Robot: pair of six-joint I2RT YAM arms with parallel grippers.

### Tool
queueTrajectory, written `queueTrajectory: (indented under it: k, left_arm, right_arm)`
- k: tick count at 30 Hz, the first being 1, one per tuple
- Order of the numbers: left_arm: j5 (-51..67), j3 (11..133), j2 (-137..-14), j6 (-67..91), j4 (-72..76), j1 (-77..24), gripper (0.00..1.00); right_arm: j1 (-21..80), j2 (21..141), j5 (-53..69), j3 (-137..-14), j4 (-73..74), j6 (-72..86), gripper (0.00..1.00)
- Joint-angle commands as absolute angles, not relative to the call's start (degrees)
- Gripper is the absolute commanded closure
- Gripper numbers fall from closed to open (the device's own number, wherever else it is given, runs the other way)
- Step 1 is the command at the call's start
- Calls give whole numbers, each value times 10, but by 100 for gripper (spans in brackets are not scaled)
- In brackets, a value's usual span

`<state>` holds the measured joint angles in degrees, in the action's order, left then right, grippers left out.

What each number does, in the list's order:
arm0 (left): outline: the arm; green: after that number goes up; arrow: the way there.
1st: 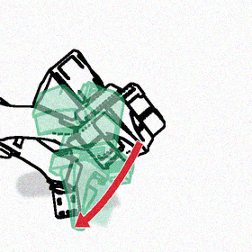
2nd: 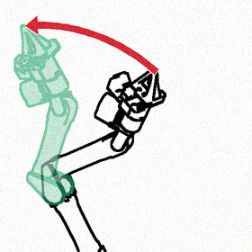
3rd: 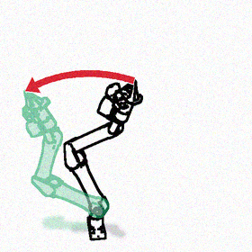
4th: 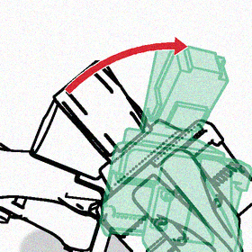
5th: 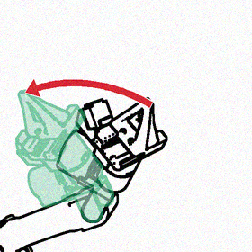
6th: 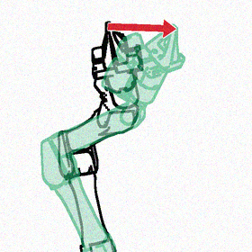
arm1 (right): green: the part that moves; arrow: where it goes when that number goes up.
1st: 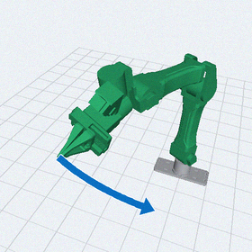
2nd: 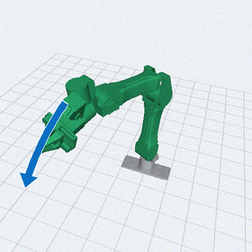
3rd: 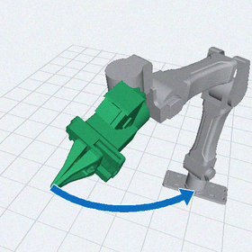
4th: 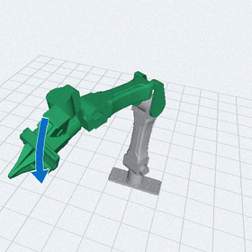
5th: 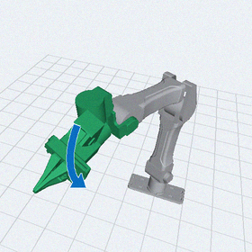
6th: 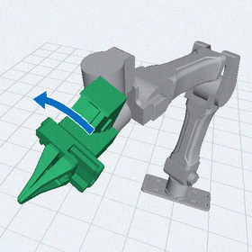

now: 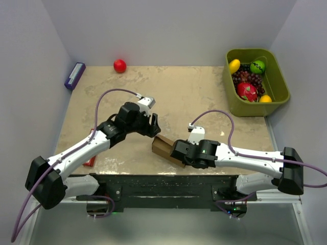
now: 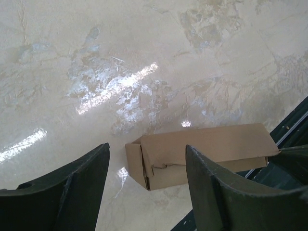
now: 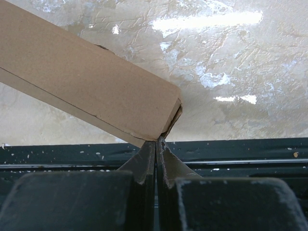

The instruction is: Fold the paper box

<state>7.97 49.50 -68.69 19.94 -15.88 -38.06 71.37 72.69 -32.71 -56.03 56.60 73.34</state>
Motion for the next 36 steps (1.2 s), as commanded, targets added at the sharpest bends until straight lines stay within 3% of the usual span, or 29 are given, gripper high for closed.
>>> queueTrajectory:
  k: [1, 8, 29, 32, 33, 36]
  left_arm:
    - [104, 484, -703, 196, -105, -373, 33]
    - [113, 454, -722, 203, -76, -371, 42]
    - [142, 309, -686, 272, -10, -371, 51]
    - [152, 291, -682, 284, 22, -370, 54]
    - [153, 287, -682, 287, 25, -370, 55]
    - [153, 276, -678, 290, 30, -370, 57]
  right_arm:
    - [718, 730, -344, -567, 577, 740, 100]
    - [717, 737, -343, -566, 577, 737, 100]
    - [718, 725, -339, -562, 576, 737, 100]
    - [718, 717, -335, -562, 567, 729, 91]
    - [718, 716, -333, -562, 563, 726, 80]
    - [718, 705, -331, -562, 561, 722, 62]
